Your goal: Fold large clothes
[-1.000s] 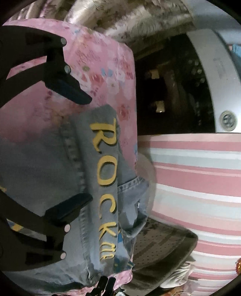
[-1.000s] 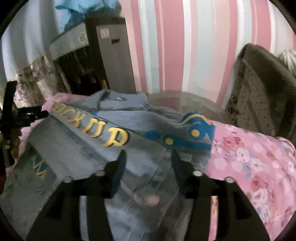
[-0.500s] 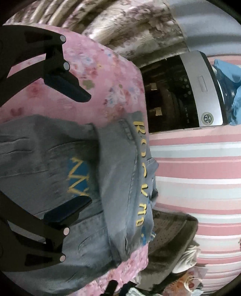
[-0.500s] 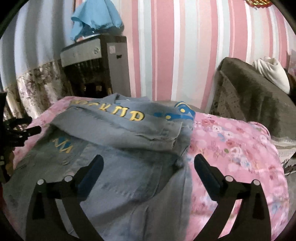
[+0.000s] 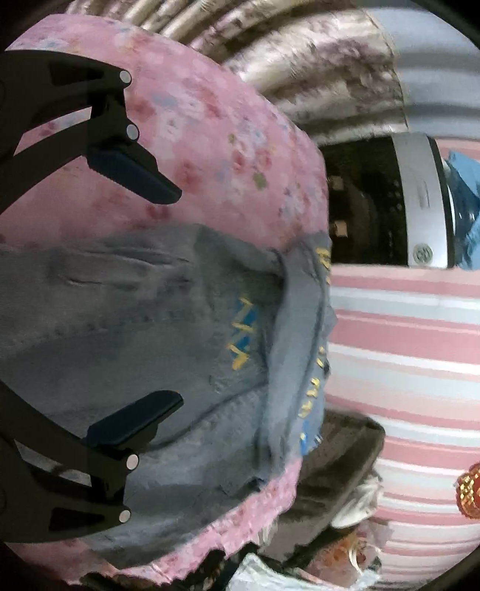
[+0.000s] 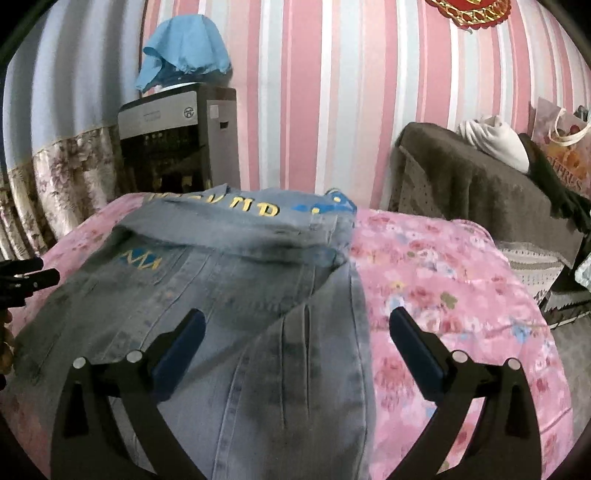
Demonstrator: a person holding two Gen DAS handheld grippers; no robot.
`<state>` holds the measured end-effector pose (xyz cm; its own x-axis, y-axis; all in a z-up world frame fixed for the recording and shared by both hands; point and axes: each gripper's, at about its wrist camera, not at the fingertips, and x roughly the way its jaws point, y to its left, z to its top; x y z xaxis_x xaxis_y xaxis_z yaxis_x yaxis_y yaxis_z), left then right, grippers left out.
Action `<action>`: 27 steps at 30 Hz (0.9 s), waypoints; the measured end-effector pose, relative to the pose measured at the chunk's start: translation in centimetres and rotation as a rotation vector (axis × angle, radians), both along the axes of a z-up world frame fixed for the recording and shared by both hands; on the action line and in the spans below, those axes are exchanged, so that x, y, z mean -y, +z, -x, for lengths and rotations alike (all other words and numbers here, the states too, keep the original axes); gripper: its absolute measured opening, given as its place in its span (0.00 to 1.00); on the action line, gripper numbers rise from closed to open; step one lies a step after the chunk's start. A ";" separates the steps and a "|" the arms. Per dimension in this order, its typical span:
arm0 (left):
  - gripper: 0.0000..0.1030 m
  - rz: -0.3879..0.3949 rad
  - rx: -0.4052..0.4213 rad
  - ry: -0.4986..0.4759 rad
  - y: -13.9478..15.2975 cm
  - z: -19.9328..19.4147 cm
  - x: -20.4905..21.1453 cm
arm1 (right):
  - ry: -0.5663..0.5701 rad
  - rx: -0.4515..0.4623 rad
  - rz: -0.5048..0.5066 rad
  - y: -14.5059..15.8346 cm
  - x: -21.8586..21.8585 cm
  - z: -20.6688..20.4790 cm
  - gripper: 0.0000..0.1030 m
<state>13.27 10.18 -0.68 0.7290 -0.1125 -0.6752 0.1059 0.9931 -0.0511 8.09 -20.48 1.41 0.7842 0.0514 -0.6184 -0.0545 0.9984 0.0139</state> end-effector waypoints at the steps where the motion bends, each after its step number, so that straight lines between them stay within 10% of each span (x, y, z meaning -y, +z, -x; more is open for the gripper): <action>1: 0.97 -0.018 -0.005 0.015 -0.3 0.5 0.0 | 0.000 -0.002 -0.002 0.0 0.1 0.4 0.97; 27: 0.97 -0.068 -0.064 0.008 -3.3 5.6 1.4 | -0.065 -0.147 -0.080 -4.3 3.1 6.8 0.97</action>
